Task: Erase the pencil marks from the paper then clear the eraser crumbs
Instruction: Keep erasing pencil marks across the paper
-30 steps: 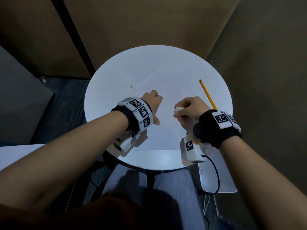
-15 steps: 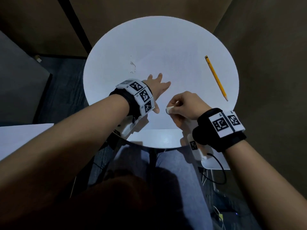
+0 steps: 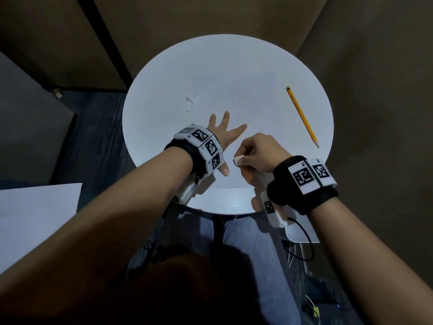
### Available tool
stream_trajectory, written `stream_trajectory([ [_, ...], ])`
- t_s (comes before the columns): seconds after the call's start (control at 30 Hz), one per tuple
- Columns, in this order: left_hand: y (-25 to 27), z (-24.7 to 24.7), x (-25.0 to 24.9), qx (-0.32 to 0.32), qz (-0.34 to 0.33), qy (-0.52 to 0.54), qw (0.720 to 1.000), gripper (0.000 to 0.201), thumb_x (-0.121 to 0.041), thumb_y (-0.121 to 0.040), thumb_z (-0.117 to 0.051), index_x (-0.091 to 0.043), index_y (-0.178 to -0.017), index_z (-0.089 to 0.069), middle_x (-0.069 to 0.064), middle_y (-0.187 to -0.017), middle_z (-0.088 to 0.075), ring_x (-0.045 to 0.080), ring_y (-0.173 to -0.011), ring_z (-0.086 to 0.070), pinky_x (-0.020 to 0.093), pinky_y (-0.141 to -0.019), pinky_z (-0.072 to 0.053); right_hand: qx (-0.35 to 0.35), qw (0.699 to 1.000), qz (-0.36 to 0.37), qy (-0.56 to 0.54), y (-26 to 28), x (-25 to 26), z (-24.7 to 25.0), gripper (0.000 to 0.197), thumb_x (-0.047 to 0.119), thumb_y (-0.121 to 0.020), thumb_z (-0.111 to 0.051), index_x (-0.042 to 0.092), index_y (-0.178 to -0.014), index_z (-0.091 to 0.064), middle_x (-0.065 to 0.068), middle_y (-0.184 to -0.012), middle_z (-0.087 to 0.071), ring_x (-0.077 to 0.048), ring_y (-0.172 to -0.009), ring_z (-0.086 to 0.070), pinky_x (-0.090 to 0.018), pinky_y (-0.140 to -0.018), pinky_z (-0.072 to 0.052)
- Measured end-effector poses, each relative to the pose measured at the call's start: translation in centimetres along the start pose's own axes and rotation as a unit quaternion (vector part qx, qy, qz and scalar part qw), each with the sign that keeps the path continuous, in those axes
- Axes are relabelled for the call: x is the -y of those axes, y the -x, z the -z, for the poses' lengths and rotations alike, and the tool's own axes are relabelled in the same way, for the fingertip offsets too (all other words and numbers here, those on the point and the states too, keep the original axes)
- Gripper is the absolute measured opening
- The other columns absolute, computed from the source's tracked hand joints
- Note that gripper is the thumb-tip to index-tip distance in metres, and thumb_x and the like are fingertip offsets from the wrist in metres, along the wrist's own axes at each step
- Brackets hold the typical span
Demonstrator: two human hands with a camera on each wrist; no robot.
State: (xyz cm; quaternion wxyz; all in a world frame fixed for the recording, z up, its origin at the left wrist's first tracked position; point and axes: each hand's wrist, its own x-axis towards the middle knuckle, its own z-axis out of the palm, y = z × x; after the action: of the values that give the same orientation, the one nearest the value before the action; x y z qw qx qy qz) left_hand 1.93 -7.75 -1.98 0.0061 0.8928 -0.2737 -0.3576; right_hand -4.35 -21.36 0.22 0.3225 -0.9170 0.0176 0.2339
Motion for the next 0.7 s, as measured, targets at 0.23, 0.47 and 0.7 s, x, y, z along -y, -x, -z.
stream_trajectory([
  [0.23,0.2,0.1,-0.3,0.001,0.01,-0.005,1.0,0.128,-0.044,-0.062,-0.085,-0.049,-0.144,0.013,0.008,-0.152,0.032,0.042,-0.139,0.024,0.077,-0.098,-0.008,0.034,0.999,-0.016,-0.006,0.5,0.1,-0.2,0.003,0.012,-0.08,-0.071,0.01,-0.082,-0.07,0.005,-0.07,-0.061,0.0,-0.062,-0.053,-0.013,-0.055,-0.038],
  [0.47,0.4,0.3,-0.4,0.013,0.008,0.005,1.0,0.122,-0.041,-0.064,-0.085,-0.056,-0.142,0.008,0.007,-0.151,0.035,0.041,-0.138,0.027,0.077,-0.099,-0.004,0.021,0.999,-0.01,-0.04,1.4,-0.5,-1.0,0.005,0.013,-0.079,-0.071,0.009,-0.077,-0.068,0.007,-0.071,-0.063,0.0,-0.065,-0.055,-0.012,-0.057,-0.04],
  [0.7,0.6,0.3,-0.5,0.01,0.006,0.012,1.0,0.123,-0.039,-0.063,-0.086,-0.056,-0.143,0.006,0.008,-0.151,0.035,0.041,-0.138,0.027,0.076,-0.099,-0.001,0.033,0.999,0.003,-0.022,1.7,-0.3,-1.3,0.004,0.013,-0.081,-0.068,0.01,-0.079,-0.068,0.003,-0.076,-0.063,-0.003,-0.066,-0.054,-0.011,-0.058,-0.04],
])
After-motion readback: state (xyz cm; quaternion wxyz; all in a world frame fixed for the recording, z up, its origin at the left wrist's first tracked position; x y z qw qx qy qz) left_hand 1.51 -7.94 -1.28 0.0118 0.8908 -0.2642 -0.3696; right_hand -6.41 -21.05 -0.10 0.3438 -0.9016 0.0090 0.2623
